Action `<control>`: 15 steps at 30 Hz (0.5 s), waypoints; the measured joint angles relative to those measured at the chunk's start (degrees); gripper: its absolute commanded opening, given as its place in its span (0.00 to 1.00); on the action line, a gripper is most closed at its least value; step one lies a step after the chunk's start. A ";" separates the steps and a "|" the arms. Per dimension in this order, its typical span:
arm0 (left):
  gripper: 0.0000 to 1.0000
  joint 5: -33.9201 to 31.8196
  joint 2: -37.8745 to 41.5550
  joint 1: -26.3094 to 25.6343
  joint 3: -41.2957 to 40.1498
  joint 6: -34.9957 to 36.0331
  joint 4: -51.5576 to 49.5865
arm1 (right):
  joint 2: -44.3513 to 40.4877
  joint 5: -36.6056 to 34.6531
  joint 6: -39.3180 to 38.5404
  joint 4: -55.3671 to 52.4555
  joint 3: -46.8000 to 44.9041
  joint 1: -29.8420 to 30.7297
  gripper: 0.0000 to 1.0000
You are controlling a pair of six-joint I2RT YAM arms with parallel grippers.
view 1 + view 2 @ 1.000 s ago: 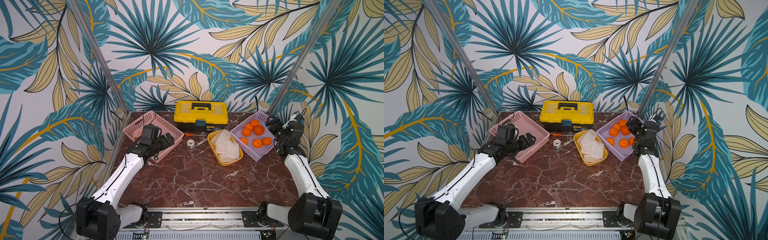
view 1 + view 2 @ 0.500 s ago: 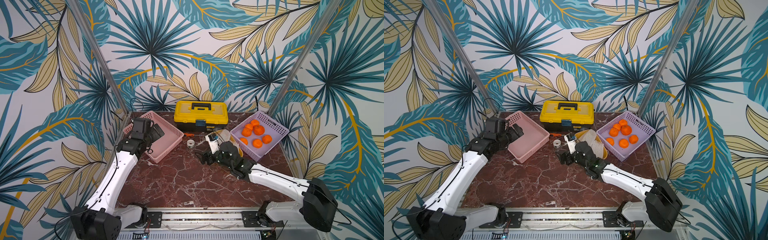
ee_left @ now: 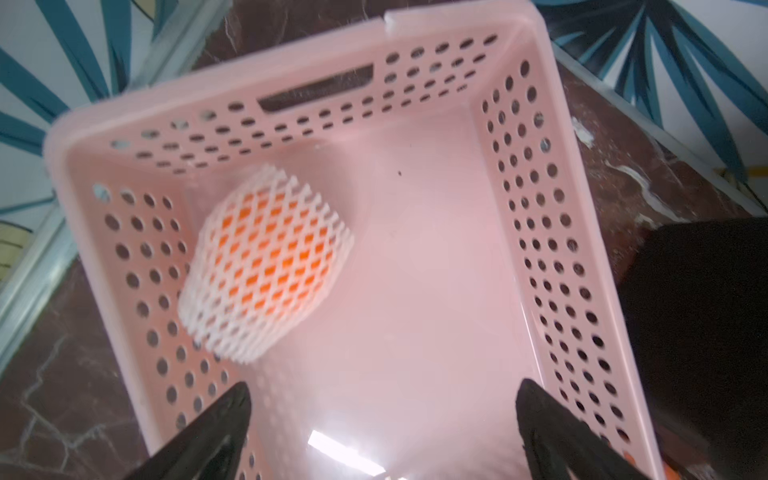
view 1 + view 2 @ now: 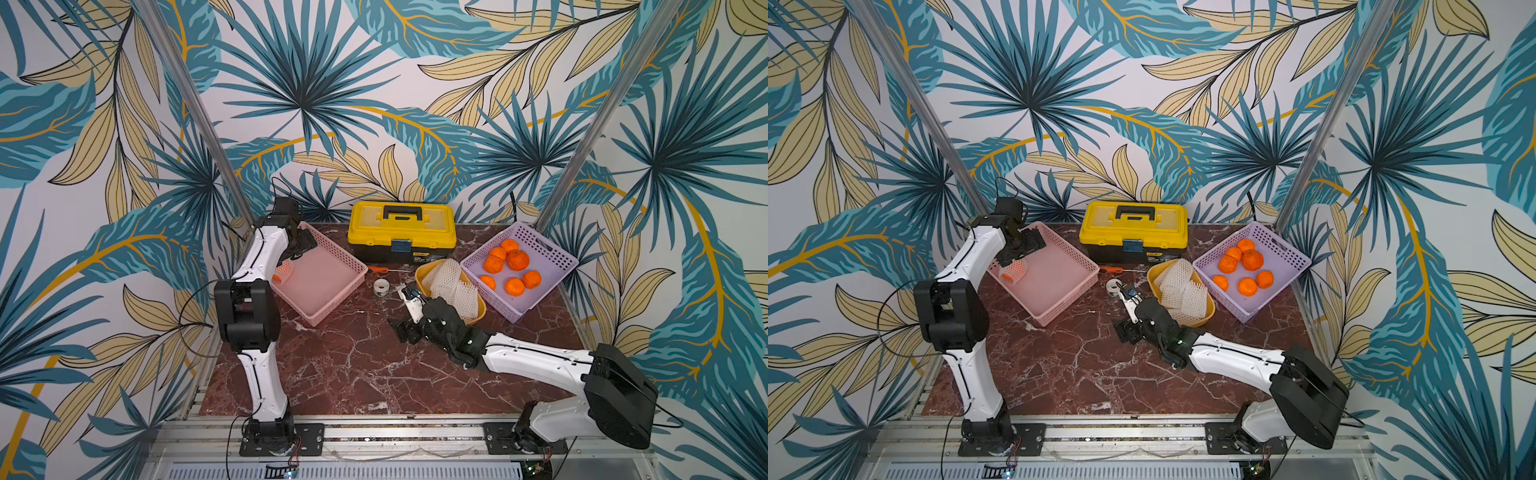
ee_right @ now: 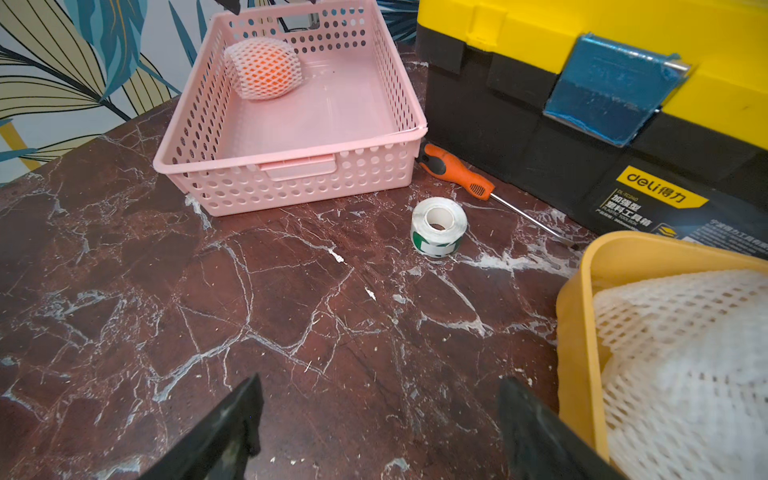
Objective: Remove foam nets from oranges
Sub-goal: Pick up the orange from the basket.
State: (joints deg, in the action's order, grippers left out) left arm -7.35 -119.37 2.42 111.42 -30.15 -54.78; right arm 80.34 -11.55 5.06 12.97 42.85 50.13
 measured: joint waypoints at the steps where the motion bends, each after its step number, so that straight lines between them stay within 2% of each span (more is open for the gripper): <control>1: 1.00 -0.55 -1.92 0.37 2.71 1.05 -0.76 | 0.04 0.07 0.00 0.13 0.00 0.00 0.89; 7: 1.00 -3.23 -8.94 2.12 12.13 6.36 -3.39 | 1.14 0.44 -0.07 0.31 0.07 0.00 0.89; 15: 0.99 -6.95 -12.07 3.82 12.57 8.98 -5.27 | 2.69 0.87 -0.35 0.24 0.66 0.00 0.89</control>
State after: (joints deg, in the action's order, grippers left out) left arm -14.31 -131.44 6.24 123.98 -21.17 -60.05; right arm 83.02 -10.68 4.71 13.21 43.51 50.13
